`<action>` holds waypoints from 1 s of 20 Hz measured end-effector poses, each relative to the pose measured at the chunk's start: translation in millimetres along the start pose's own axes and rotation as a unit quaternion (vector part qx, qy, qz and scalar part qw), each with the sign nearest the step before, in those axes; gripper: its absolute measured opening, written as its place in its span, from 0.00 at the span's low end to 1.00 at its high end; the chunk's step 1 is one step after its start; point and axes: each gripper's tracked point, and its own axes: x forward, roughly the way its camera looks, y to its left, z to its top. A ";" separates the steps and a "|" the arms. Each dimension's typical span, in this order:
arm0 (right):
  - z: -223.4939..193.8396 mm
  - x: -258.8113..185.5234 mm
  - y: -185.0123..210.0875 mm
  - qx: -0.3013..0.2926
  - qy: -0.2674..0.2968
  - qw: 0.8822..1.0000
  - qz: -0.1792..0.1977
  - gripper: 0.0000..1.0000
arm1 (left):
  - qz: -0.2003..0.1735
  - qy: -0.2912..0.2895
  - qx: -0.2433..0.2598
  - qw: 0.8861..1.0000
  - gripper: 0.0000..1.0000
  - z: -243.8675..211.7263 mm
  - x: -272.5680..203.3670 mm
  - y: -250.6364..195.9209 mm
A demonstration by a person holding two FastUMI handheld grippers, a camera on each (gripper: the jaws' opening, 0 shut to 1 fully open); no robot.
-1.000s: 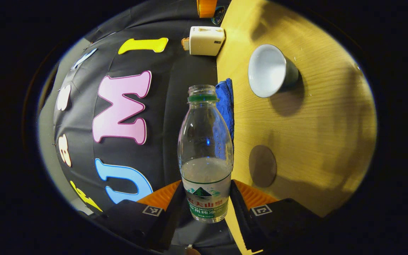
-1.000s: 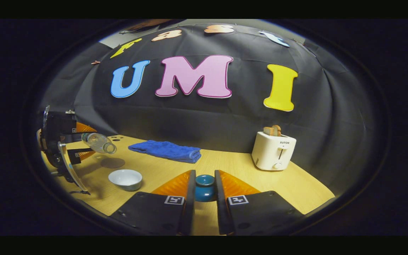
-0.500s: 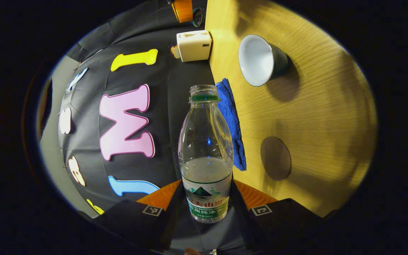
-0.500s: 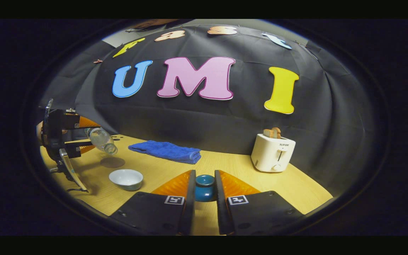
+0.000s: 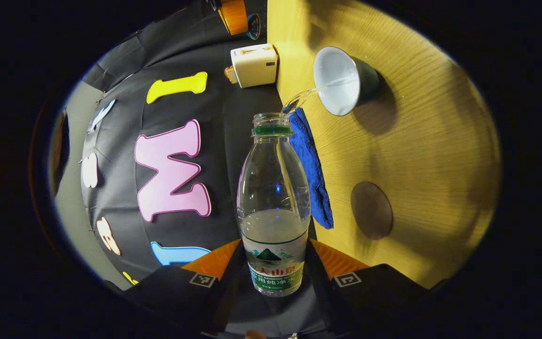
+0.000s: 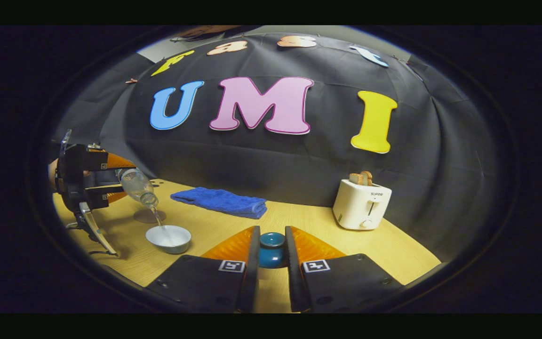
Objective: Open the teacup lid with one hand, grasp the water bottle and pour water into the teacup with the other hand; after pouring, place the water bottle on the coaster and then close the teacup lid.
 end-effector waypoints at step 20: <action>3.1 -1.8 8.5 -0.028 -0.007 1.000 0.006 0.34 | 0.040 -0.030 0.064 0.997 0.76 4.1 6.6 13.5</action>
